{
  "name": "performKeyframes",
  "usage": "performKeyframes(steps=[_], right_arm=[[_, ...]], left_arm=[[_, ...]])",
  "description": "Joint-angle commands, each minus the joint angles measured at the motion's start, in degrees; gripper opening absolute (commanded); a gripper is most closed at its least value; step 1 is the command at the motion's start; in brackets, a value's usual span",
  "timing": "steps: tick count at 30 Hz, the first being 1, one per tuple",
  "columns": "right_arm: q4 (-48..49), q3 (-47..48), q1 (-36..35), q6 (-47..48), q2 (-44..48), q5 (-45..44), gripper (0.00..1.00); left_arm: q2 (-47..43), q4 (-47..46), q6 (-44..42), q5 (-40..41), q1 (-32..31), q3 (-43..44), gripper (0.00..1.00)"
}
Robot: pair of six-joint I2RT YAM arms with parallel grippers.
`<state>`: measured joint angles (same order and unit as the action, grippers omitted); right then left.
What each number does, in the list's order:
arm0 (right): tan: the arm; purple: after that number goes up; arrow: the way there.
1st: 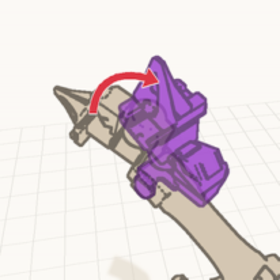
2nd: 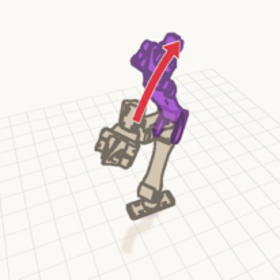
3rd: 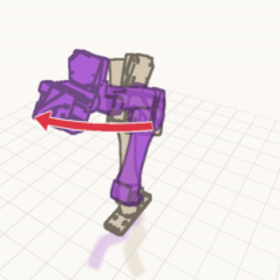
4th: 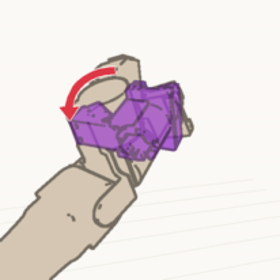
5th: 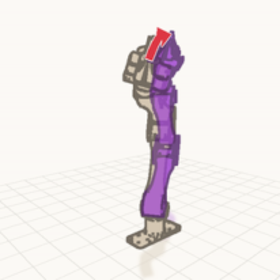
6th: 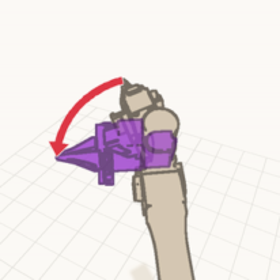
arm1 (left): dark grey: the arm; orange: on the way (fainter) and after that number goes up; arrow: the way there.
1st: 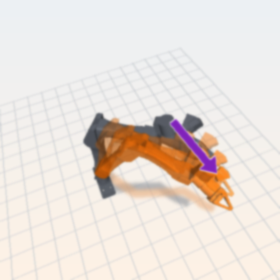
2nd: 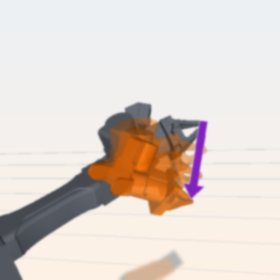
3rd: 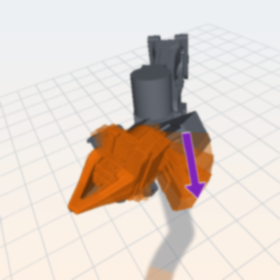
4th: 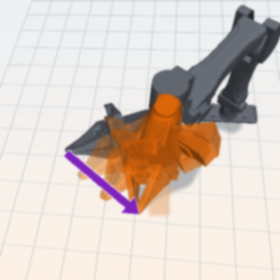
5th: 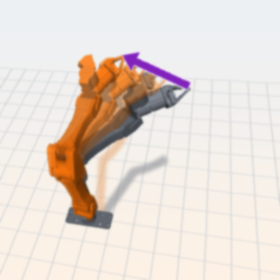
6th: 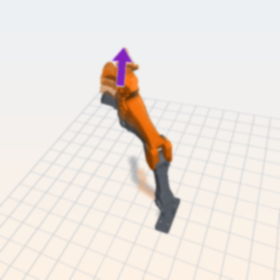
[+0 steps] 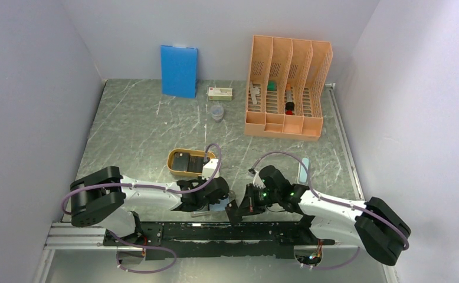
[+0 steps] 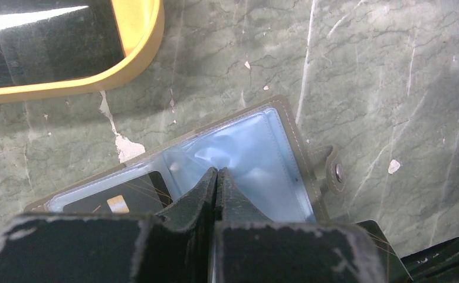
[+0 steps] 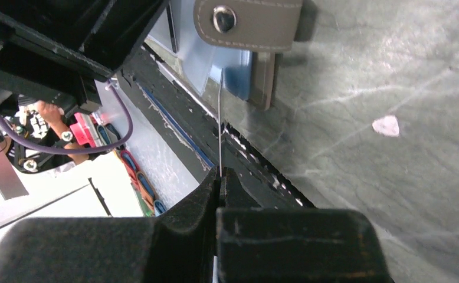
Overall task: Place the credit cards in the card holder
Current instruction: Insert the credit card into the card holder.
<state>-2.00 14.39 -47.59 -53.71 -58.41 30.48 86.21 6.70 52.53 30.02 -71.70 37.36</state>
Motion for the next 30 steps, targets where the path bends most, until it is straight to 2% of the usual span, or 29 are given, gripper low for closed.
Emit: performKeyframes(steps=[1,9,15,18,25,30], right_arm=[[7.1,1.5,-0.5,-0.6,-4.0,0.4,0.00],[14.6,3.5,-1.5,-0.9,-13.0,0.4,0.00],[14.2,6.8,-2.6,-0.2,-14.8,-0.6,0.00],[14.3,8.1,-3.2,0.0,-16.0,-1.1,0.00],[15.7,12.6,-5.4,0.8,-22.8,-2.0,0.00],[16.1,16.6,-7.4,1.5,-28.3,-2.8,0.00]], left_arm=[[2.4,5.5,0.4,-3.0,0.0,-3.3,0.05],[-2.0,10.4,-1.1,-3.3,0.0,1.6,0.06],[-7.3,17.1,-3.8,-2.1,0.0,7.9,0.33],[-10.4,20.4,-3.6,-1.2,0.1,9.7,0.37],[-22.3,25.0,1.6,0.6,0.1,4.4,0.39],[-29.0,22.6,4.5,0.7,0.1,-2.7,0.40]])
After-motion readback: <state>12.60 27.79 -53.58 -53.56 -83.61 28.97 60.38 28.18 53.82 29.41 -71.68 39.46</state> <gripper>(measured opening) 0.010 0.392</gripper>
